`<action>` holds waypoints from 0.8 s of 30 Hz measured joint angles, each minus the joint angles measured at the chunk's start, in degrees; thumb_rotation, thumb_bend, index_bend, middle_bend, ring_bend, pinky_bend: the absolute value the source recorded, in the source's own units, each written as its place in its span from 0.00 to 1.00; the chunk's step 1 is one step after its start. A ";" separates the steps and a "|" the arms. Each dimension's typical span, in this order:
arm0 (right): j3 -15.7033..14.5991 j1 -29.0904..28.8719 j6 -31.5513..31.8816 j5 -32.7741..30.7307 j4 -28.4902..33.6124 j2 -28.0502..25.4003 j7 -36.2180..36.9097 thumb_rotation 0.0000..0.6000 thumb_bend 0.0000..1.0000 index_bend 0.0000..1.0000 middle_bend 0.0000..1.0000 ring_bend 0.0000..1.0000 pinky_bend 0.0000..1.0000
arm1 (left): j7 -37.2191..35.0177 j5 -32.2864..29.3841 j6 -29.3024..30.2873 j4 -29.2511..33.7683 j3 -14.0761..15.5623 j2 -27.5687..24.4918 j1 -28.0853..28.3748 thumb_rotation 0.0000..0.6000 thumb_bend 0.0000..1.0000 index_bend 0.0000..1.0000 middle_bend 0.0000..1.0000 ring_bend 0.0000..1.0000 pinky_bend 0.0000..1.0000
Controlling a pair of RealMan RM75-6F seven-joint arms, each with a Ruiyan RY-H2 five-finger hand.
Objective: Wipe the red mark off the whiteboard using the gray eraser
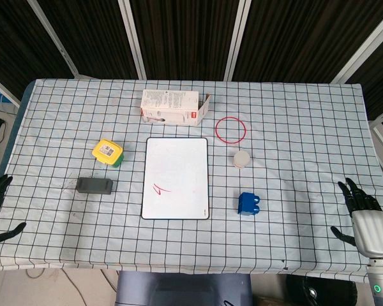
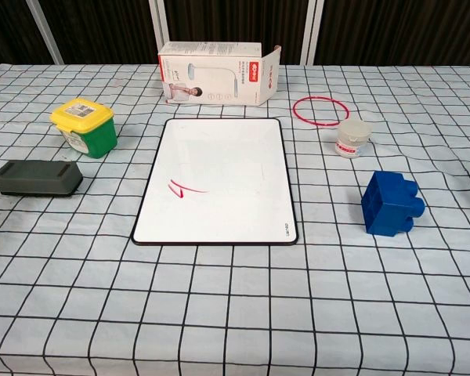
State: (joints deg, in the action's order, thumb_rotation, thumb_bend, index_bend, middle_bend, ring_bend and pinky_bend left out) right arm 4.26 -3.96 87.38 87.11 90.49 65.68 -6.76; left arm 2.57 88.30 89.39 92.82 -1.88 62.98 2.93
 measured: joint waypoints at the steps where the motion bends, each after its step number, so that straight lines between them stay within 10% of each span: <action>1: 0.00 0.01 0.01 0.00 0.02 0.00 0.01 1.00 0.07 0.00 0.06 0.17 0.25 | 0.02 -0.03 -0.03 0.02 -0.01 0.00 0.00 1.00 0.06 0.00 0.04 0.00 0.01; 24: -0.03 -0.05 -0.42 -0.30 0.35 -0.11 0.02 1.00 0.07 0.00 0.06 0.17 0.25 | 0.21 -0.28 -0.59 0.18 -0.05 -0.06 0.15 1.00 0.06 0.00 0.05 0.00 0.01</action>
State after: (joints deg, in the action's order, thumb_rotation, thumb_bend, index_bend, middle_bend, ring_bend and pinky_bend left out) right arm 4.23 -4.02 86.96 86.81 90.84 65.57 -6.74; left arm 2.78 88.03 88.79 93.00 -1.94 62.92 3.08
